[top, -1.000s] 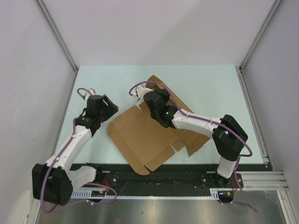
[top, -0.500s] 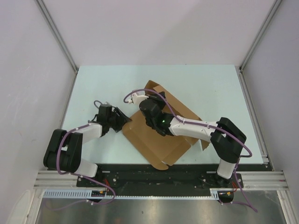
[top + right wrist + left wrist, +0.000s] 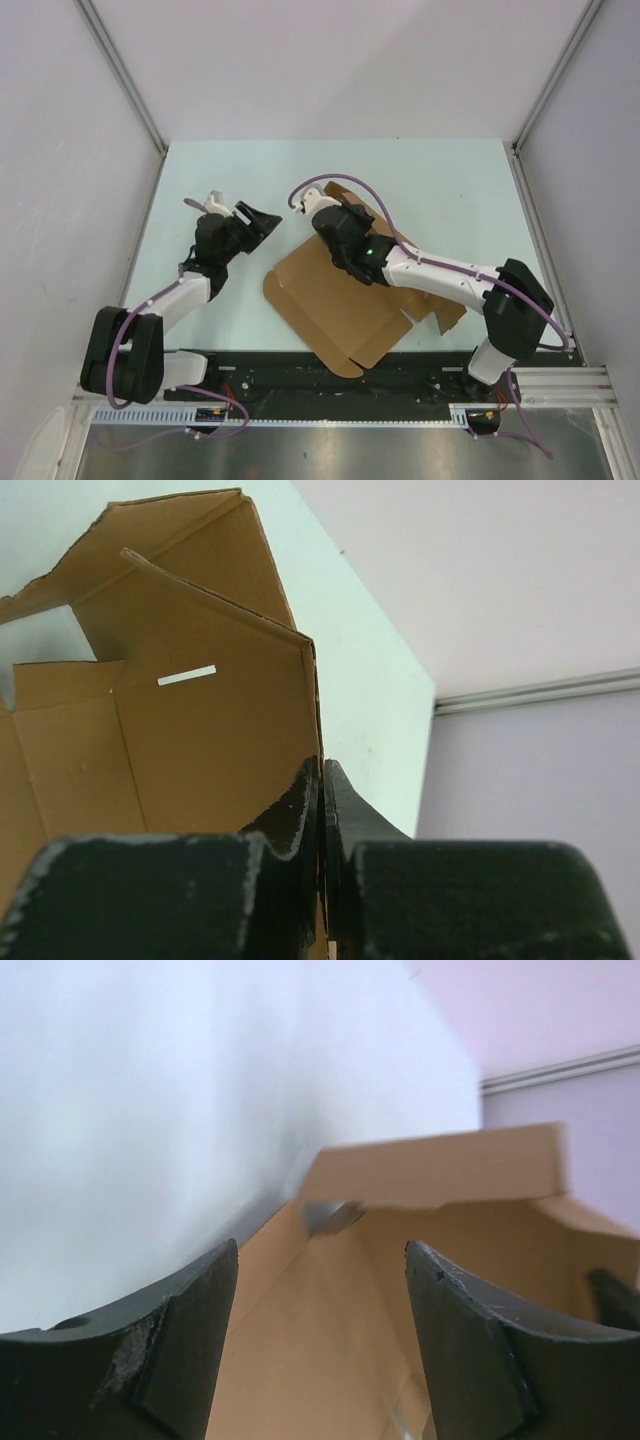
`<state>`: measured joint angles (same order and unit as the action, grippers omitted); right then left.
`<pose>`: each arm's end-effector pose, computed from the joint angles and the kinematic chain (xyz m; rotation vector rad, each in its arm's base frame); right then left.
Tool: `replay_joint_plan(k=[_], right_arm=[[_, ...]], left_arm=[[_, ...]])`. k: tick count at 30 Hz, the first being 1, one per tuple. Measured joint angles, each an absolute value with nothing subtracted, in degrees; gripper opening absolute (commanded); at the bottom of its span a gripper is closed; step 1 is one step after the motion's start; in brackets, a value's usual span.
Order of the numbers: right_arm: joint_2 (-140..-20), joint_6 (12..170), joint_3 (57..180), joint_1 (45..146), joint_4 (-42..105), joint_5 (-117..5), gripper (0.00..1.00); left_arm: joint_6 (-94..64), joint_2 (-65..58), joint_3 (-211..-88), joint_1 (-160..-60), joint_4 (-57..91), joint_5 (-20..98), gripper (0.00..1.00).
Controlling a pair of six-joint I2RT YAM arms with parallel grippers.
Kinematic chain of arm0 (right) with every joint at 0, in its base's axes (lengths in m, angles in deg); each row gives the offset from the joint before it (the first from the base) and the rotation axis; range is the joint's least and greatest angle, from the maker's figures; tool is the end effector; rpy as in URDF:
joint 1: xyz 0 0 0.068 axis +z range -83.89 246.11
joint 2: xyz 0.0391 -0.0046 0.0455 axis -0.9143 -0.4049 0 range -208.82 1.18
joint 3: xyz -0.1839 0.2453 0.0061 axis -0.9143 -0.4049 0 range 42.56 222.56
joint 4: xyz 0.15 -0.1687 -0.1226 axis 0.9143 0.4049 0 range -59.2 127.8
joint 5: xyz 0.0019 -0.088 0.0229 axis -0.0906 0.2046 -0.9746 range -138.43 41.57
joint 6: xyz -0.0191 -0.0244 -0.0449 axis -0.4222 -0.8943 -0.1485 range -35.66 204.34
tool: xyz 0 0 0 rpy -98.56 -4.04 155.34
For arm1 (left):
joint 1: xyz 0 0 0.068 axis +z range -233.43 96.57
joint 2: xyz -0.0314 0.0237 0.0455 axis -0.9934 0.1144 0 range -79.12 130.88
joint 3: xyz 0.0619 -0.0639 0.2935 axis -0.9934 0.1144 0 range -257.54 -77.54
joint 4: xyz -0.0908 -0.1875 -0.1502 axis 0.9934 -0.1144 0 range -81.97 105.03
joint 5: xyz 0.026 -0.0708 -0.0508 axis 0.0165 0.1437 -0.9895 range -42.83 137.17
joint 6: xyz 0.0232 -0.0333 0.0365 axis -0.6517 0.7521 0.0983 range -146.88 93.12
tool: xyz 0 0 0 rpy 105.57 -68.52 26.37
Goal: Fold the paper box
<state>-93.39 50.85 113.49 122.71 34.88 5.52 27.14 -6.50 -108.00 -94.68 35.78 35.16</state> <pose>0.2297 0.2946 0.3257 -0.8931 1.6833 -0.6878 0.2448 -0.0566 0.2420 -0.6118 1.9667 -0.9377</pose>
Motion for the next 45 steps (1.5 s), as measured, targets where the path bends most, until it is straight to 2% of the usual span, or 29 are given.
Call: replay_joint_plan(k=[7, 18, 32, 45], right_arm=[[-90.2, 58.5, 112.4, 120.1, 40.1, -0.5, 0.00], [-89.4, 60.4, 110.9, 120.7, 40.1, -0.5, 0.00], [-89.5, 61.7, 110.8, 123.0, 40.1, 1.6, 0.00], [-88.5, 63.0, 110.7, 117.3, 40.2, -3.1, 0.00]], left_arm=[[26.6, -1.8, -107.6, -97.1, 54.7, 34.4, 0.71], [18.1, 0.9, -106.2, -110.0, 65.2, 36.0, 0.71], [10.4, 3.1, -105.1, -114.5, 59.8, 44.0, 0.70], [5.5, 12.1, -115.5, -115.8, 52.9, 46.0, 0.67]])
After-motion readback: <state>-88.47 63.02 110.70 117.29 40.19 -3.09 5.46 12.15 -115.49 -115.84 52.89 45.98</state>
